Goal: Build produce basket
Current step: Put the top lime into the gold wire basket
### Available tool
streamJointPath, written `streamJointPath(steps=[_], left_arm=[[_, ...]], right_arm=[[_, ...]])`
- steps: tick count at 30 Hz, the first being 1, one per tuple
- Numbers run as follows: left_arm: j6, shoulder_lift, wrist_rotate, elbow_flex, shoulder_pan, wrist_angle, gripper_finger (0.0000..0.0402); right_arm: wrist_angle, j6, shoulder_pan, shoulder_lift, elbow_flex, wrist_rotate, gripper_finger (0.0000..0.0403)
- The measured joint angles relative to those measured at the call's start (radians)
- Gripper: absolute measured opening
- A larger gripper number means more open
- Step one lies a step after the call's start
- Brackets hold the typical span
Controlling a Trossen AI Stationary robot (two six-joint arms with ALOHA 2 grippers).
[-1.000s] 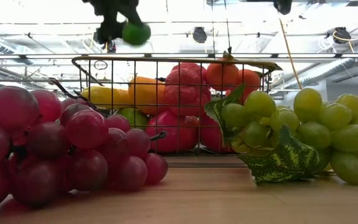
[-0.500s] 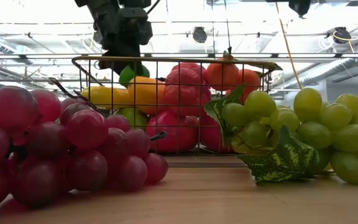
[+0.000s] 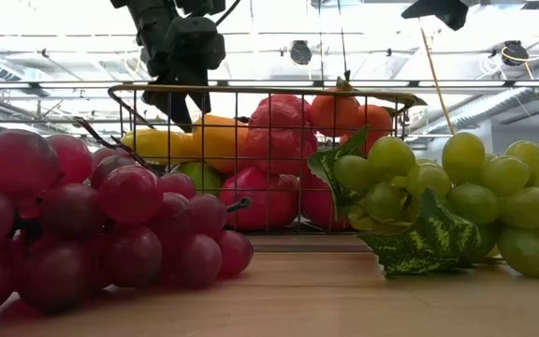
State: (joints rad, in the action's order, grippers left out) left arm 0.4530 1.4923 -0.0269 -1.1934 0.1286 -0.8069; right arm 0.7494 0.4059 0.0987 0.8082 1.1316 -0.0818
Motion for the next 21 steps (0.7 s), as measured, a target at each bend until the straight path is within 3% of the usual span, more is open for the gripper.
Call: streamJointPath(steps=[3, 12, 21], left_arm=[[-0.032, -0.002, -0.031, -0.013, -0.005, -0.003, 0.0352], [-0.116, -0.002, -0.019, -0.102, -0.004, -0.011, 0.034], [-0.133, -0.002, -0.016, -0.195, -0.005, -0.064, 0.0339]], right_arm=[[-0.005, 0.027, 0.0, 0.012, 0.0, 0.0, 0.0167], [-0.016, 0.334, -0.001, 0.063, 0.0, -0.02, 0.0167], [-0.004, 0.474, -0.001, 0.108, 0.0, -0.049, 0.0167]])
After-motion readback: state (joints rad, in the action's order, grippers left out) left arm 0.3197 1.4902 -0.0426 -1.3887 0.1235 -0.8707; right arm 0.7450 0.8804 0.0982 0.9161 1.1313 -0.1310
